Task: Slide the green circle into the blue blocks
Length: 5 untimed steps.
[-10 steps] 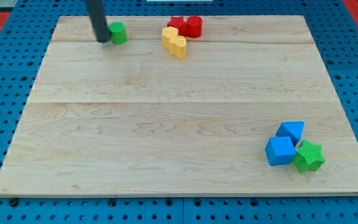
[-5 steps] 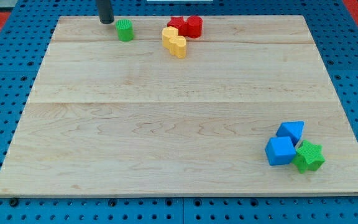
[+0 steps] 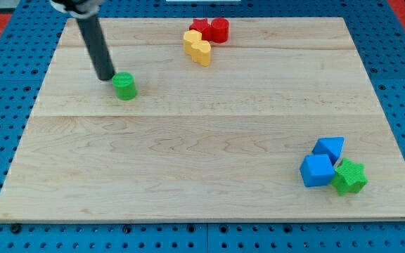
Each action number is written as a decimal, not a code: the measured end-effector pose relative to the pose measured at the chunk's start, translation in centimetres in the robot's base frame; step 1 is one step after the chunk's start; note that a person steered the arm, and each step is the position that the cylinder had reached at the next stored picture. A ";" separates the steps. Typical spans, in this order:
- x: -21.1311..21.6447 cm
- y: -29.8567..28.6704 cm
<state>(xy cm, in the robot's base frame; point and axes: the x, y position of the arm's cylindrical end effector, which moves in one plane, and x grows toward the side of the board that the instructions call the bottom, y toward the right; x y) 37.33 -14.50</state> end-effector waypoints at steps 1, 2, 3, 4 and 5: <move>3.4 8.6; 3.7 7.4; 1.7 1.8; 5.9 2.9; 8.6 6.8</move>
<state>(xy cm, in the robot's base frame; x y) 45.88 -7.73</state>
